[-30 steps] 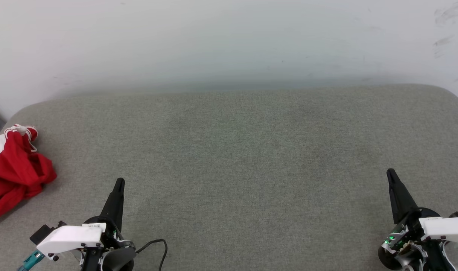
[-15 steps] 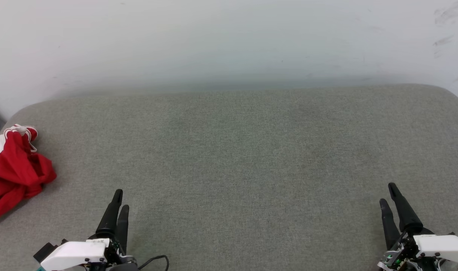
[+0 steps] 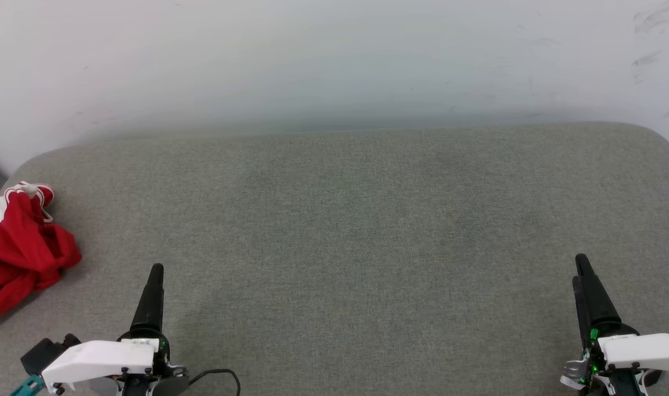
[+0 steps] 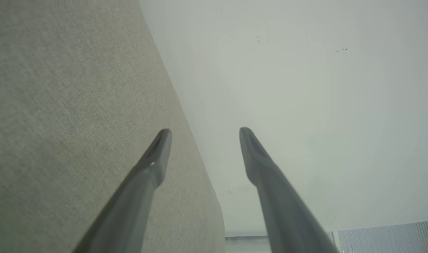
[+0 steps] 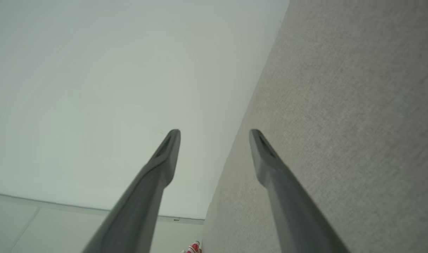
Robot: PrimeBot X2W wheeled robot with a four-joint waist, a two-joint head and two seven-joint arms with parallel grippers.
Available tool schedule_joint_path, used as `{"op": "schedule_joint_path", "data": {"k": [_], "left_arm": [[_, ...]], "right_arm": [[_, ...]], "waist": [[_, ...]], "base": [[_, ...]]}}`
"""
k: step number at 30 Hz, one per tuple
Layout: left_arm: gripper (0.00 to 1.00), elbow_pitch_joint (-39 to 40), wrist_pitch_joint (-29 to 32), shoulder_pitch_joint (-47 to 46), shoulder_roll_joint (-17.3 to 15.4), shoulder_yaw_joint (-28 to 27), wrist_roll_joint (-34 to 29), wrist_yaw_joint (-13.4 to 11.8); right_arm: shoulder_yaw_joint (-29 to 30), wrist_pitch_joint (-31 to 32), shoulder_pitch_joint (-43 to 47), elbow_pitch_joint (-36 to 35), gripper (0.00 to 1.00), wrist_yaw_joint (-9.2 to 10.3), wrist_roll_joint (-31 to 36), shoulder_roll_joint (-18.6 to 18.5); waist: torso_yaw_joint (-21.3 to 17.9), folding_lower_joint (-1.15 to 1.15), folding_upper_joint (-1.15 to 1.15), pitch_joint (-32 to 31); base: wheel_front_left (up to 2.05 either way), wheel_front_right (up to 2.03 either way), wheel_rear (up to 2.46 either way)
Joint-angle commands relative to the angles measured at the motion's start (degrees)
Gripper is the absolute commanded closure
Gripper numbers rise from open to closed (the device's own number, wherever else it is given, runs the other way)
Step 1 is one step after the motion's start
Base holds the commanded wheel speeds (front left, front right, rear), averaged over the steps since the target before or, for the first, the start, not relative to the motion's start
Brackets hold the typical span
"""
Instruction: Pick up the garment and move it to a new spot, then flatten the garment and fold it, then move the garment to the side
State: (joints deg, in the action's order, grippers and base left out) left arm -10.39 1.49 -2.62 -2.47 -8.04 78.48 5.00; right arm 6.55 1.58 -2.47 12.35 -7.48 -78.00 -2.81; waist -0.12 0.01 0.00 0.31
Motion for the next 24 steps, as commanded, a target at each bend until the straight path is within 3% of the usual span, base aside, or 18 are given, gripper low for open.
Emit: {"op": "schedule_joint_path", "data": {"k": [1, 14, 15, 24], "left_arm": [[0.0, 2.3, -0.7, -0.2, -0.2, 0.2, -3.3, -0.9], [0.0, 7.3, -3.5, 1.6, -0.3, 3.4, -19.7, -6.2], [0.0, 7.9, -4.1, 2.0, -0.3, 4.0, -23.2, -7.2], [0.0, 9.2, -5.9, 3.0, -0.8, 5.7, -33.0, -9.2]], "right_arm": [[-0.1, -0.7, -0.4, -2.0, 0.0, 0.0, 3.2, -0.1], [-2.2, -3.5, 0.6, -6.5, 0.0, -0.01, 19.4, -0.1], [-2.7, -4.1, 0.9, -7.3, 0.0, -0.01, 23.4, -0.1], [-4.0, -5.9, 1.9, -8.9, 0.0, -0.01, 33.0, -0.1]], "waist": [[0.0, -0.01, 0.0, 0.0], [0.1, -0.01, 0.0, 0.2], [0.2, -0.01, 0.0, 0.2], [0.3, -0.01, 0.0, 0.4]], "base": [[0.0, 0.0, 0.0], [0.0, 0.0, 0.0], [0.0, 0.0, 0.0], [0.0, 0.0, 0.0]]}}
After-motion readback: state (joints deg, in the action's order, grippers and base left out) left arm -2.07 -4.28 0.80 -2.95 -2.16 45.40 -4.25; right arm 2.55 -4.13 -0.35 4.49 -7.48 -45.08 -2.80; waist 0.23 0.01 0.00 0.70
